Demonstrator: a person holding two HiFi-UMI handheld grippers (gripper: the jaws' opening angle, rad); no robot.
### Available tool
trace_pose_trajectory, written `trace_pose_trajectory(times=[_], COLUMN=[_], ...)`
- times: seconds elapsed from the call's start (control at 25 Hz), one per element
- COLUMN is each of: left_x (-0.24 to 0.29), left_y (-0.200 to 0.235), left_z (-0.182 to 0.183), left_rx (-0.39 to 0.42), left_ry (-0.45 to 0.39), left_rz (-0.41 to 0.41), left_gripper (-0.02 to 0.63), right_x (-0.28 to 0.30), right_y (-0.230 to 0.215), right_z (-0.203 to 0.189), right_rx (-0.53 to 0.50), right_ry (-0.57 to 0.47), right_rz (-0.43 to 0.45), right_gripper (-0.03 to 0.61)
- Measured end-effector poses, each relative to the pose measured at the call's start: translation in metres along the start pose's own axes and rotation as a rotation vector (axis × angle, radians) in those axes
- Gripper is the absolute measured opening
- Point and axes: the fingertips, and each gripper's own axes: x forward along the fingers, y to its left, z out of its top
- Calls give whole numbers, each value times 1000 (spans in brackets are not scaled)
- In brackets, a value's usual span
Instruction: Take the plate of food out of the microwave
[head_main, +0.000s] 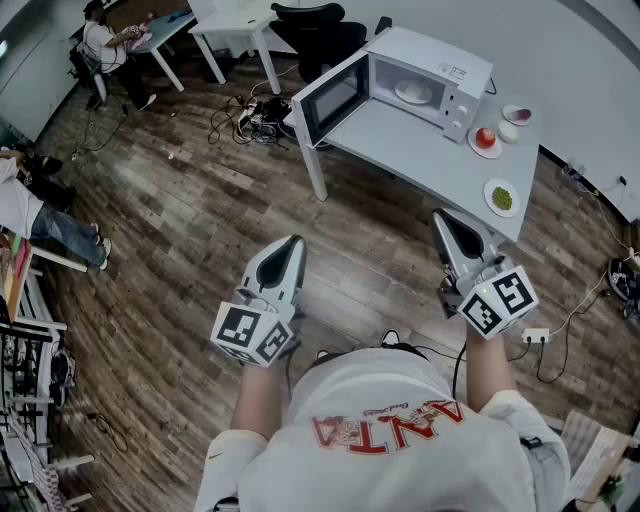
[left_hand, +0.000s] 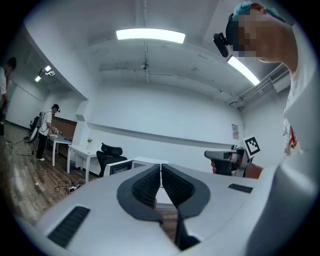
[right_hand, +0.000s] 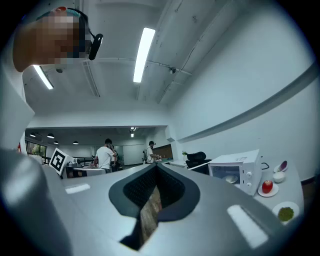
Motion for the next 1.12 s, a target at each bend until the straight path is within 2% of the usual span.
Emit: trace_pose_trajectory(times=[0.48, 0.72, 1.12], left_x=[0, 6, 33], left_y=[-2, -3, -23], left_z=[-7, -8, -9], left_rx=[-8, -14, -8], left_ry=[1, -1, 26], left_rz=[-23, -27, -33], left_gripper=[17, 17, 17], right_x=[-2, -6, -17], right_y=[3, -10, -36], right_z=[-4, 2, 6], right_rx=[-12, 69, 84], right_ry=[11, -29, -49], right_rz=[-9, -22, -16], right_gripper=[-2, 0, 0])
